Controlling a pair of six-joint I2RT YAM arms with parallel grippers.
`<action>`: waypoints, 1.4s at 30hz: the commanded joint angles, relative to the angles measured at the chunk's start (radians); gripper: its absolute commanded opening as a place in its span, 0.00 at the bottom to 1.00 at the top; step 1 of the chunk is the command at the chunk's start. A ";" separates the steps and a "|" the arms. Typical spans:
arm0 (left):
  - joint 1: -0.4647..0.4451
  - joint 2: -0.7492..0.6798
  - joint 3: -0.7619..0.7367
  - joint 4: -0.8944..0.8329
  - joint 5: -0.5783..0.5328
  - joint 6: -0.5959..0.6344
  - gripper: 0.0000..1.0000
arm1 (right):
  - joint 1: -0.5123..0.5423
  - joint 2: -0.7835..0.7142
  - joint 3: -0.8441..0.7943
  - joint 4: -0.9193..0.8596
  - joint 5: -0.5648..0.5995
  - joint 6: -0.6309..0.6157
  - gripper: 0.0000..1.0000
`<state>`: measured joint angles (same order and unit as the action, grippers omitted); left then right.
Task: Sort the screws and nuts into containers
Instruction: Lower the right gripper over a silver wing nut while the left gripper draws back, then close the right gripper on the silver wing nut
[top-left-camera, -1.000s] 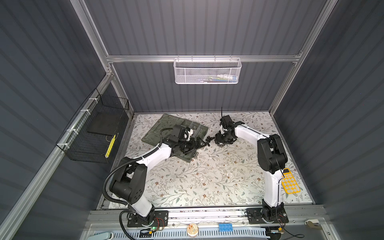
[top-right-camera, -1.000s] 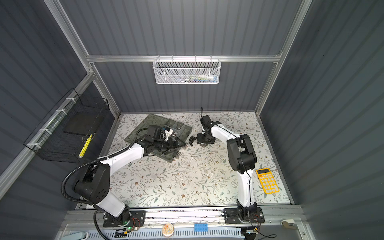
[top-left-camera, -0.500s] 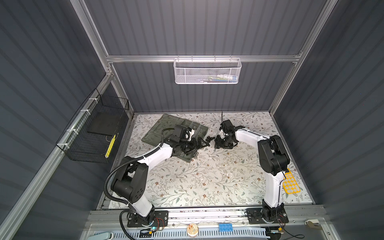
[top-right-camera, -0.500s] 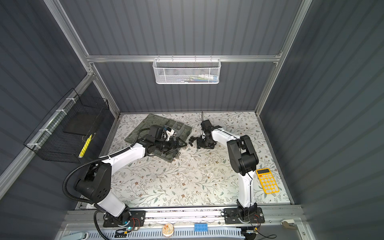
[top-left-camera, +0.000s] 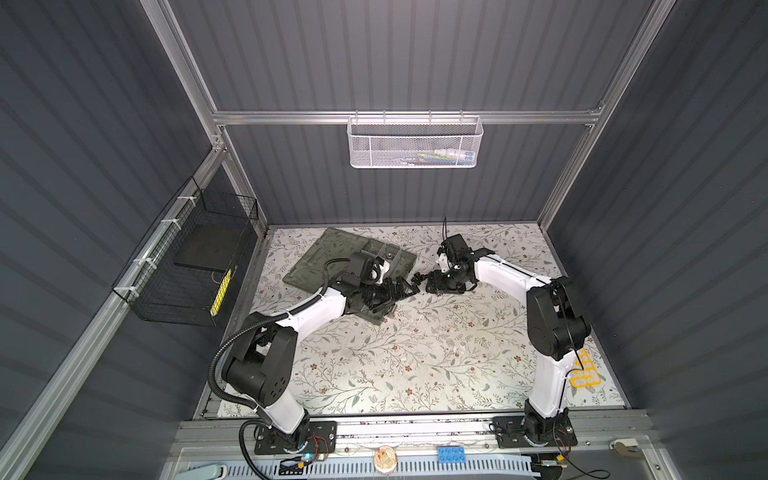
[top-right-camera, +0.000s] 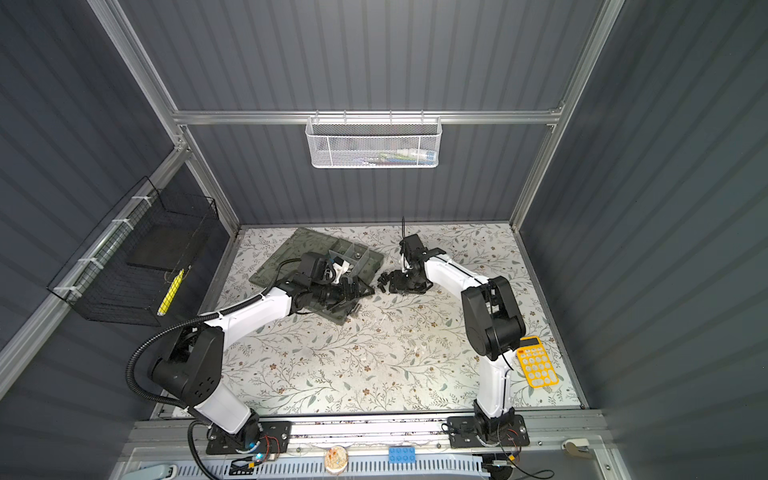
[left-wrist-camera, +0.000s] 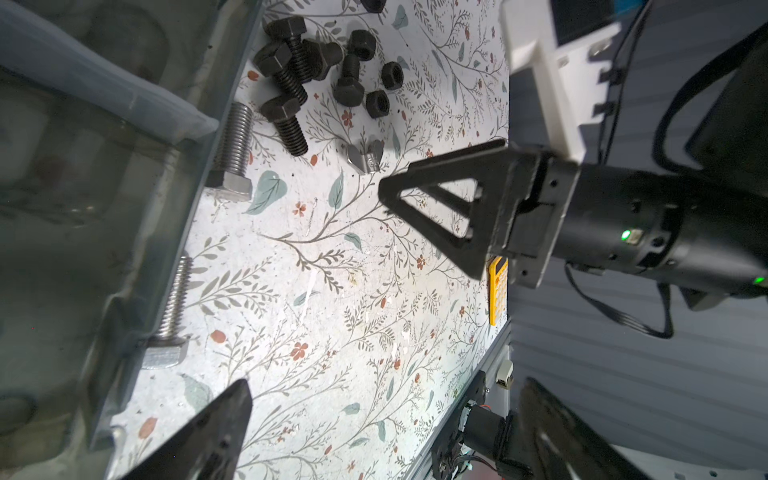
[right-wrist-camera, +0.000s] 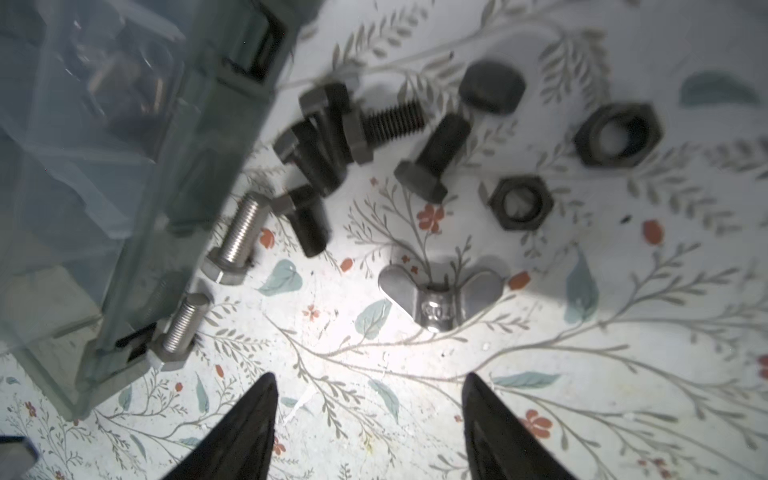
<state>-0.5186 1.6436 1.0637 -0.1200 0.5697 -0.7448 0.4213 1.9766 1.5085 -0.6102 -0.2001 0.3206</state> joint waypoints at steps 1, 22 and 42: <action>-0.008 -0.018 0.034 -0.033 0.007 0.013 1.00 | -0.005 0.068 0.072 -0.082 0.047 -0.022 0.70; -0.009 -0.044 0.018 -0.058 0.001 0.013 1.00 | -0.010 0.197 0.132 -0.058 -0.008 -0.046 0.69; -0.012 -0.024 0.028 -0.057 0.007 0.014 1.00 | -0.006 0.128 0.018 -0.026 0.028 -0.043 0.52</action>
<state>-0.5251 1.6306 1.0653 -0.1570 0.5694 -0.7448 0.4149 2.1197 1.5433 -0.6216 -0.1757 0.2813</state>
